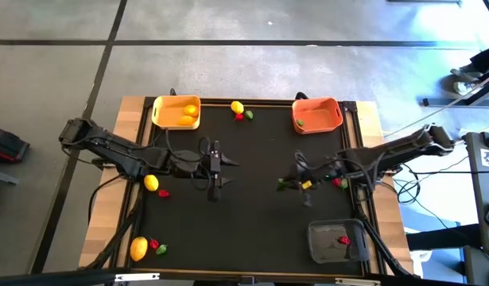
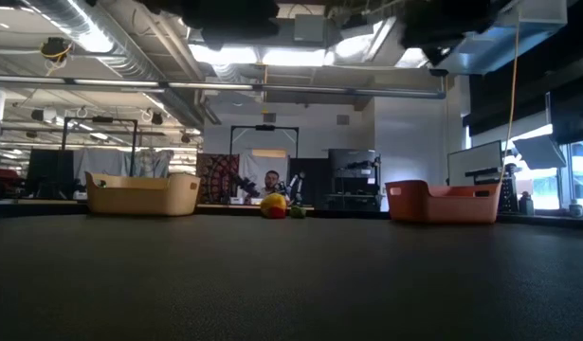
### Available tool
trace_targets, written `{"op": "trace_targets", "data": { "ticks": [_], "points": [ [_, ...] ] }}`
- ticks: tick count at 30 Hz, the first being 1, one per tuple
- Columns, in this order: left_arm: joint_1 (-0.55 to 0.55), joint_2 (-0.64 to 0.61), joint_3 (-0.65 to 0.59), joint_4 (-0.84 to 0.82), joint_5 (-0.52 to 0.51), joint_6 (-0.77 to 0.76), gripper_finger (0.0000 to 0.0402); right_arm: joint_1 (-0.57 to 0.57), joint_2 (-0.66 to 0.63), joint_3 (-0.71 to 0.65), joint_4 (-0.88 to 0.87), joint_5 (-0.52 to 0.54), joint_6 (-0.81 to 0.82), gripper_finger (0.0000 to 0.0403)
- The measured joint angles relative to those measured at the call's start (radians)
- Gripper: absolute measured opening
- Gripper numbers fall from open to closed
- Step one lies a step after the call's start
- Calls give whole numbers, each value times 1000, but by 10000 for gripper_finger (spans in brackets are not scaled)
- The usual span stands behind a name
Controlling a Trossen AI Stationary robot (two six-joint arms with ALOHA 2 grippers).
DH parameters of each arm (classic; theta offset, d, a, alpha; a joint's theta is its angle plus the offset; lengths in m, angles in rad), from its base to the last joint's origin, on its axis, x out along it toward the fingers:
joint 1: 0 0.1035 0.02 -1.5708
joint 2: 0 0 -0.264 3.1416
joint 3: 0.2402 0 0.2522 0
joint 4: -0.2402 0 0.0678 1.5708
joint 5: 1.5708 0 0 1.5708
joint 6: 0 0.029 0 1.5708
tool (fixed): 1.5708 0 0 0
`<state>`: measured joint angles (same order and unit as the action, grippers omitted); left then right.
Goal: Sort produce into baskets
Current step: Put the green chili pepper into the orange bin
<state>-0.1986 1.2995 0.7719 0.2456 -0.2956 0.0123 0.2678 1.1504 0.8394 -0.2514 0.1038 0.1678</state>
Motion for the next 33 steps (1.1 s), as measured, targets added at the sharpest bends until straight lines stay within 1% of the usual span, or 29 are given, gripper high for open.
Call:
{"op": "trace_targets", "data": {
  "ticks": [4,9,13,16,20,25,27,30,33],
  "points": [
    [2,0,0,-17,0,-3,200,39,-82,0,-153,54,94,14],
    [6,0,0,-34,-1,-17,200,38,-163,0,-351,193,225,14],
    [12,0,0,-25,-2,-18,200,-4,-201,0,-471,301,271,14],
    [18,0,0,-24,-3,-18,200,-76,-215,0,-521,368,278,14],
    [23,0,0,-30,-3,-19,200,-202,-215,0,-553,377,264,14],
    [24,0,0,-34,-5,-18,200,-369,-215,0,-561,374,191,15],
    [24,0,0,-43,-5,-17,200,-430,-215,0,-561,355,161,15],
    [18,0,0,-72,-5,-18,200,-511,-209,0,-561,325,97,15],
    [5,-1,0,-137,-5,-41,200,-584,-193,0,-561,322,54,15]
  ]
}}
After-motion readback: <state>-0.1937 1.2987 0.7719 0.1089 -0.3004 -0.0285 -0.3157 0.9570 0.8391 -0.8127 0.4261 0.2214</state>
